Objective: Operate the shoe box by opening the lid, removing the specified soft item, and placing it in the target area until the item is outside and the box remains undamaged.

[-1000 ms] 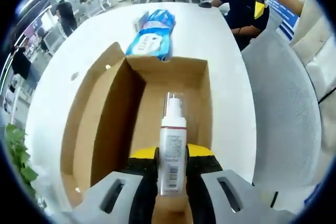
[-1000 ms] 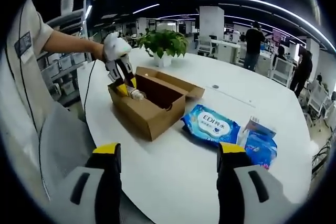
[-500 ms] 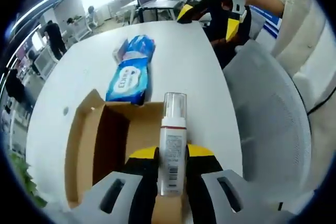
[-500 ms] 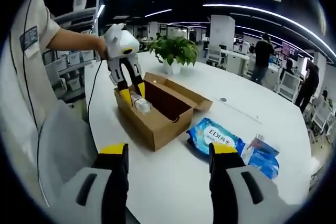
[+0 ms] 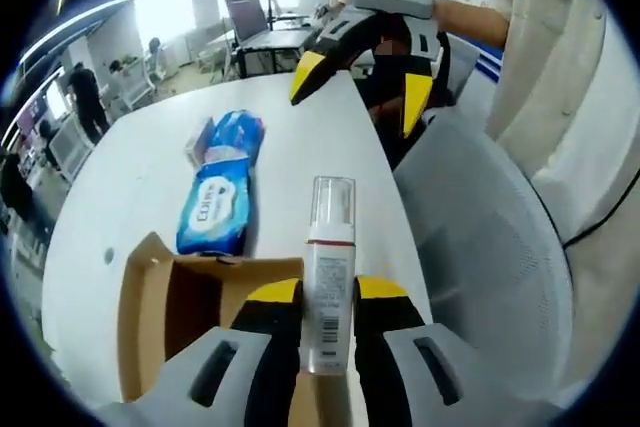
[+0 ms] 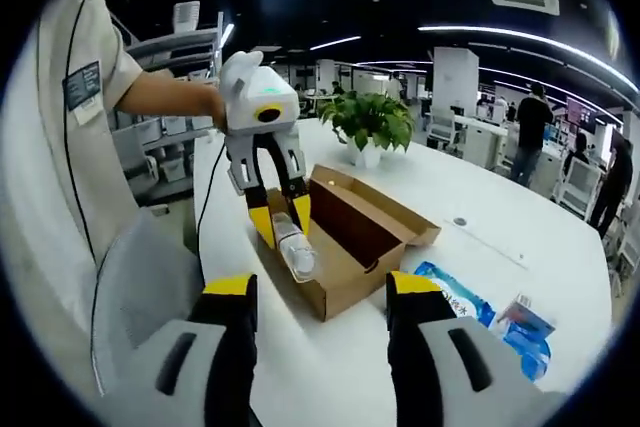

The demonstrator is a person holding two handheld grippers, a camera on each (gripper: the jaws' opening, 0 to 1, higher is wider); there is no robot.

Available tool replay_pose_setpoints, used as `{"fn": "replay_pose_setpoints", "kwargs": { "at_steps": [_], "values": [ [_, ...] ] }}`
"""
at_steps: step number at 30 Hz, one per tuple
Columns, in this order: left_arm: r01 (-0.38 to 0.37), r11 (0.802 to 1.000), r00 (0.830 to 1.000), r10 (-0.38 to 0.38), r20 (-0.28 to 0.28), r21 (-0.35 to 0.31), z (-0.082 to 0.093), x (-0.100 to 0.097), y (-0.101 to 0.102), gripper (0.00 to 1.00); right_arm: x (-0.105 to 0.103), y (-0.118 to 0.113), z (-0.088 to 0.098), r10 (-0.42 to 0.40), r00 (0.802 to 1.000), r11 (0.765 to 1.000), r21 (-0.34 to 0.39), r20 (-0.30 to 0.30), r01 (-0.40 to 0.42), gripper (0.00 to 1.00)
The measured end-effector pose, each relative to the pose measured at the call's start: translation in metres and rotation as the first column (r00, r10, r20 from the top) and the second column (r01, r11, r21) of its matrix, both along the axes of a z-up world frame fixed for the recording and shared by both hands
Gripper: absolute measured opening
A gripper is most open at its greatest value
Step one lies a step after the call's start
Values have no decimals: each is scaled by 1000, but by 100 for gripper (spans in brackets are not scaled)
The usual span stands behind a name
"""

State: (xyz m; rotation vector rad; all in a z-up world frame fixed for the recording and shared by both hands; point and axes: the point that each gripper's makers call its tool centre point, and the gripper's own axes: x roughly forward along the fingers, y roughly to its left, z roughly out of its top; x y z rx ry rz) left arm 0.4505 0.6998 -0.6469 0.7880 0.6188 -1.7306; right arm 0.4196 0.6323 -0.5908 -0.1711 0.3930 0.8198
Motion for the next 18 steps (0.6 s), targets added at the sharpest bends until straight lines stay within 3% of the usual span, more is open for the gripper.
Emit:
{"fn": "replay_pose_setpoints", "kwargs": {
  "at_steps": [18],
  "values": [
    [86,994,996,-88,-27,-60,16,-22,-5,17,-4,35,-5,91,996,996,5,10,-91,34]
  ]
}}
